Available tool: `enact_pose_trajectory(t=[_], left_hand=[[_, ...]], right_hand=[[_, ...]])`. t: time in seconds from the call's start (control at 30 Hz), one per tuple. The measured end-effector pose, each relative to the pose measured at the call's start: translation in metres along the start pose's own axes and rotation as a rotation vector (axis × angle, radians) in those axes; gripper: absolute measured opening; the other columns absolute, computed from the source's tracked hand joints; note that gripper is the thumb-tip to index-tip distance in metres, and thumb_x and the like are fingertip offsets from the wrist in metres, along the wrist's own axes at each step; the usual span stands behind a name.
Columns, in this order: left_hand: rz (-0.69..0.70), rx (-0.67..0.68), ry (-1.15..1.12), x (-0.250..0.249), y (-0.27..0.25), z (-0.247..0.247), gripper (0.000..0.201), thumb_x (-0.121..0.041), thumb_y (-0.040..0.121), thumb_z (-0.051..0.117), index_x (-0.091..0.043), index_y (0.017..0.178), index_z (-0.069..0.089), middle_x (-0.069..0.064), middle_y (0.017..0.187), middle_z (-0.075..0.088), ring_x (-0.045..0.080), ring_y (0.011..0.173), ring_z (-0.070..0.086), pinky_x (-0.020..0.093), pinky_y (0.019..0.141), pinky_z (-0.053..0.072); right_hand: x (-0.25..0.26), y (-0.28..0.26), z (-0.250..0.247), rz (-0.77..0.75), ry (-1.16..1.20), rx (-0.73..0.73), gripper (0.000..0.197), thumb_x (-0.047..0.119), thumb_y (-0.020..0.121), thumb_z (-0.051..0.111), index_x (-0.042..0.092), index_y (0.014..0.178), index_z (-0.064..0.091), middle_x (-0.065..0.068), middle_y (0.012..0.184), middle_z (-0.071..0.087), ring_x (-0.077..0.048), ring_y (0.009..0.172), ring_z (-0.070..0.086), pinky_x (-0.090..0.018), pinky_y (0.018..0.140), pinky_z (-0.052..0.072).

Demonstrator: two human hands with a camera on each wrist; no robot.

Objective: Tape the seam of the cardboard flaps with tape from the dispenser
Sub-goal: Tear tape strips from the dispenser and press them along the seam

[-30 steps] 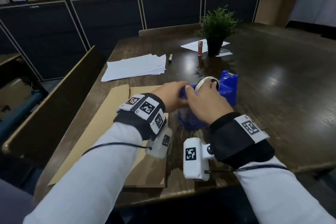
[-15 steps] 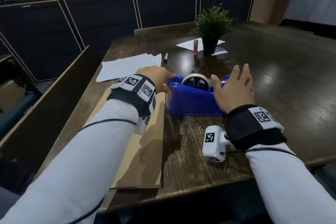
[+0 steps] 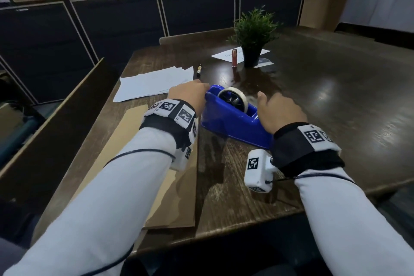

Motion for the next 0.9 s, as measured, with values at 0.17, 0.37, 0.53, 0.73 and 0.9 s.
enact_pose_trajectory(t=[0.17, 0.37, 0.53, 0.73, 0.9], left_hand=[[0.068, -0.099, -0.132, -0.017, -0.017, -0.008, 0.034, -0.021, 0.099, 0.043, -0.033, 0.126, 0.060, -0.006, 0.134, 0.053, 0.020, 0.124, 0.044, 0.041, 0.094, 0.045], [0.036, -0.055, -0.291, -0.024, -0.038, -0.007, 0.025, -0.028, 0.094, 0.047, -0.038, 0.106, 0.067, -0.006, 0.114, 0.061, 0.020, 0.103, 0.057, 0.038, 0.084, 0.049], [0.026, 0.079, -0.367, -0.027, -0.053, 0.004, 0.027, -0.025, 0.089, 0.046, -0.034, 0.096, 0.071, -0.002, 0.103, 0.067, 0.022, 0.092, 0.061, 0.036, 0.082, 0.051], [0.015, 0.145, -0.543, -0.014, -0.062, 0.006, 0.028, -0.020, 0.094, 0.044, -0.022, 0.096, 0.073, -0.006, 0.091, 0.064, 0.014, 0.092, 0.058, 0.025, 0.075, 0.038], [0.027, 0.209, -0.627, 0.000, -0.067, 0.014, 0.035, -0.024, 0.101, 0.038, -0.016, 0.114, 0.069, -0.003, 0.110, 0.063, 0.014, 0.109, 0.055, 0.027, 0.089, 0.041]], right_hand=[[0.007, -0.014, -0.009, -0.041, -0.083, -0.024, 0.062, 0.053, 0.099, 0.018, 0.008, 0.099, 0.061, -0.014, 0.099, 0.064, -0.032, 0.091, 0.060, -0.036, 0.073, 0.039], [0.021, -0.035, -0.019, -0.099, -0.110, -0.046, 0.052, 0.037, 0.100, 0.022, 0.006, 0.099, 0.064, -0.018, 0.105, 0.065, -0.033, 0.089, 0.058, -0.036, 0.074, 0.037], [0.040, -0.056, -0.015, -0.132, -0.201, 0.072, 0.033, 0.033, 0.097, 0.030, 0.014, 0.092, 0.056, -0.012, 0.094, 0.054, -0.027, 0.078, 0.044, -0.032, 0.072, 0.034], [0.065, -0.077, -0.004, -0.210, -0.222, 0.194, 0.028, 0.035, 0.097, 0.031, 0.015, 0.088, 0.049, -0.007, 0.089, 0.049, -0.026, 0.078, 0.046, -0.032, 0.071, 0.033], [0.080, -0.089, 0.009, -0.283, -0.218, 0.276, 0.031, 0.036, 0.098, 0.031, 0.014, 0.086, 0.049, -0.007, 0.089, 0.052, -0.026, 0.077, 0.049, -0.032, 0.071, 0.036]])
Point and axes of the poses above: each hand's wrist, its own y-axis towards the middle knuckle, its own z-axis out of the palm, x = y × z, the point moved 10 cm from there along y, towards the middle knuckle
